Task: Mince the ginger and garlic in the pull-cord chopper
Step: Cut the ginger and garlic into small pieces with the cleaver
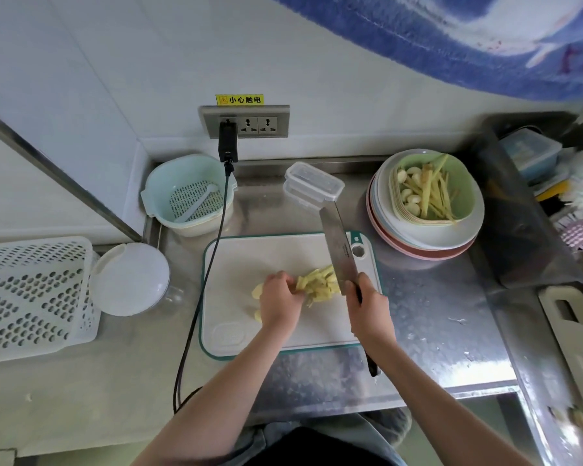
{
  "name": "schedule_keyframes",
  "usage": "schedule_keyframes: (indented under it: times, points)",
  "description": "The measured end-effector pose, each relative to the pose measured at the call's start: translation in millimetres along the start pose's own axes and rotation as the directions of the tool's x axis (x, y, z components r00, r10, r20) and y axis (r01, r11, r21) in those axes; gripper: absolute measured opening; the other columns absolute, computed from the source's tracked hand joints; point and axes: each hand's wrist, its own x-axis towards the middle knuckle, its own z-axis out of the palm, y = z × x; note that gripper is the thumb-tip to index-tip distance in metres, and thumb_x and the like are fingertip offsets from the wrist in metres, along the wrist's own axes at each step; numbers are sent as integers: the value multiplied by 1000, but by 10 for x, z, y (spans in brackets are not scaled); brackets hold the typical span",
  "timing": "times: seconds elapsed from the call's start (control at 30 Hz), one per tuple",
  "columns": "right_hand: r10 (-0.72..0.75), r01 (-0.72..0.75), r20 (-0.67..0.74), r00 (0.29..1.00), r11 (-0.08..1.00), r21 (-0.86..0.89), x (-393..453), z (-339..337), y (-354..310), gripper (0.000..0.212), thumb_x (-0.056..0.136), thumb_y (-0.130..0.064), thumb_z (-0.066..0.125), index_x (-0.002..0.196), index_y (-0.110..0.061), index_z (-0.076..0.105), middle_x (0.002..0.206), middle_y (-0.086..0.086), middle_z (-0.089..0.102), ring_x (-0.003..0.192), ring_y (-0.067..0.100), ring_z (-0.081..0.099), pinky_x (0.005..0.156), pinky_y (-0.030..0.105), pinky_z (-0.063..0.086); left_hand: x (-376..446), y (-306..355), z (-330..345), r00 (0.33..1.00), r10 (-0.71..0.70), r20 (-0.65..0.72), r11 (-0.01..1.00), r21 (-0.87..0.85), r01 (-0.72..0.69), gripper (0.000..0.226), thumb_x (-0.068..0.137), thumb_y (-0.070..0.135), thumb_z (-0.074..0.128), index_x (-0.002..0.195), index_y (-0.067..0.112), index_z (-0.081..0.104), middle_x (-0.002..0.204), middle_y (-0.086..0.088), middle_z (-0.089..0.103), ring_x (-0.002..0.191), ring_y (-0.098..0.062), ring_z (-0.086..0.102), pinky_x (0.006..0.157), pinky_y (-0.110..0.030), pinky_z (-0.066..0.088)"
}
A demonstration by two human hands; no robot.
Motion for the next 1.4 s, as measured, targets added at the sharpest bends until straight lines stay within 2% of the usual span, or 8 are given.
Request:
schedule_keyframes:
  times: [0.33,0.5,0.73,0.83,0.93,1.07,1.2,1.4]
  points:
    - [123,-121,13,992,984,-128,56,25,137,21,101,-30,33,87,-15,39,69,6,54,62,28,55,54,36,47,17,-25,-185,977,46,209,986,145,-77,44,71,28,80,103,13,54,87,0,67,78,-19,61,64,-29,43]
    - [129,-127,3,992,979,-160,-8,133,105,20,101,-28,32,89,-12,39,66,7,51,62,30,52,56,35,42,14,76,-38,934,-290,209,903,-264,340,42,63,8,82,91,15,52,91,-10,66,83,-26,66,71,-39,58]
    - [60,-52,28,998,972,-230,14,146,74,19,101,-29,32,90,-14,37,71,10,55,66,34,55,56,36,43,37,141,63,867,-380,323,654,-569,499,20,79,-10,62,92,4,57,91,-23,64,79,-36,68,77,-45,58]
    - [7,-8,-7,1000,983,-186,-32,74,118,20,101,-29,33,87,-15,36,67,8,55,61,32,54,52,36,44,42,25,-101,930,-322,177,816,-446,368,20,82,-1,55,100,7,52,86,-17,64,62,-30,67,66,-45,59]
    - [-104,110,37,994,966,-235,-107,23,164,17,101,-28,35,89,-15,37,66,7,55,57,32,52,49,36,43,12,-135,-310,997,-68,-38,994,-86,65,18,81,8,52,98,11,57,83,-9,66,71,-30,66,60,-38,53]
    - [-217,284,231,949,906,-313,-173,92,100,19,101,-31,37,101,-13,44,77,13,61,68,37,58,53,35,39,-16,-360,-522,983,169,-76,930,342,-133,24,84,14,56,107,11,58,107,-7,56,92,-29,57,60,-32,39]
    - [-177,305,331,927,869,-389,-202,205,12,22,102,-33,31,108,-15,42,85,14,63,72,35,57,58,33,38,-13,-601,-555,986,124,107,941,303,-151,38,84,11,57,121,18,57,122,-7,43,107,-26,49,72,-34,46]
    - [-68,113,143,987,935,-336,-160,187,-14,20,101,-33,32,97,-14,39,76,15,62,66,35,57,55,36,43,43,-589,-569,968,198,153,975,73,-211,21,80,2,61,97,14,64,92,1,53,77,-22,60,69,-33,50]
